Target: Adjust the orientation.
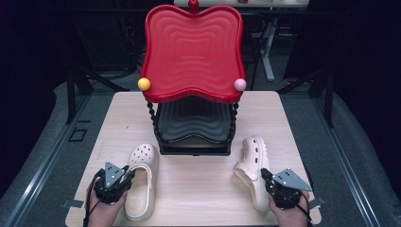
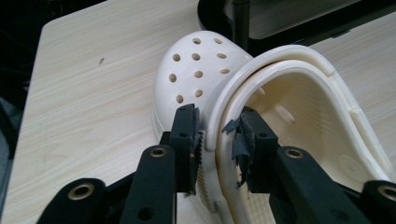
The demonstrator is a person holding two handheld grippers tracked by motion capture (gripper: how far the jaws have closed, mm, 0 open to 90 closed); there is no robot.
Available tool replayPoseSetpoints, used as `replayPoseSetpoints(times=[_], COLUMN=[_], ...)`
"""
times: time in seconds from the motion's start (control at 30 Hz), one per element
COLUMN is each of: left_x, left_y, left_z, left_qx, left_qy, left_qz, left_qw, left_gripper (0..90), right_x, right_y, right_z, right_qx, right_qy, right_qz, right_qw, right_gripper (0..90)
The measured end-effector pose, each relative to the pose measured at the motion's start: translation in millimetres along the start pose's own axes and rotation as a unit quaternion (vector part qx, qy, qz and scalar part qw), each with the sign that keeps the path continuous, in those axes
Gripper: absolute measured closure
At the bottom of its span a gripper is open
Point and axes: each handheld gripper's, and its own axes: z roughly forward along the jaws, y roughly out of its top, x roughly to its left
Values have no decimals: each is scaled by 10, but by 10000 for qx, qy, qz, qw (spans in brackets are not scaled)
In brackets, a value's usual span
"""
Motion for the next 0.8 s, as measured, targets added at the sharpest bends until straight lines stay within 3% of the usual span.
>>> replayPoseSetpoints(times=[0.2, 0.47, 0.6, 0.8], left_x=[47, 69, 79, 87], left_y=[-34, -53, -56, -59], left_z=[-18, -27, -33, -28], left_qx=[-210, -260, -289, -293], left_qy=[-86, -127, -156, -175], left_qz=[-113, -196, -237, -251], left_qw=[9997, 9994, 9992, 9991], left_gripper=[591, 554, 542, 537], right_x=[-130, -234, -334, -551], right_y=[-41, -61, -84, -193], right_z=[-62, -92, -127, -128], right_qx=[2, -1, 110, 262], right_qy=[-117, -106, -309, -647], right_qz=[255, 451, 543, 864], right_qw=[9996, 9989, 9980, 9938], right_gripper=[894, 895, 900, 900])
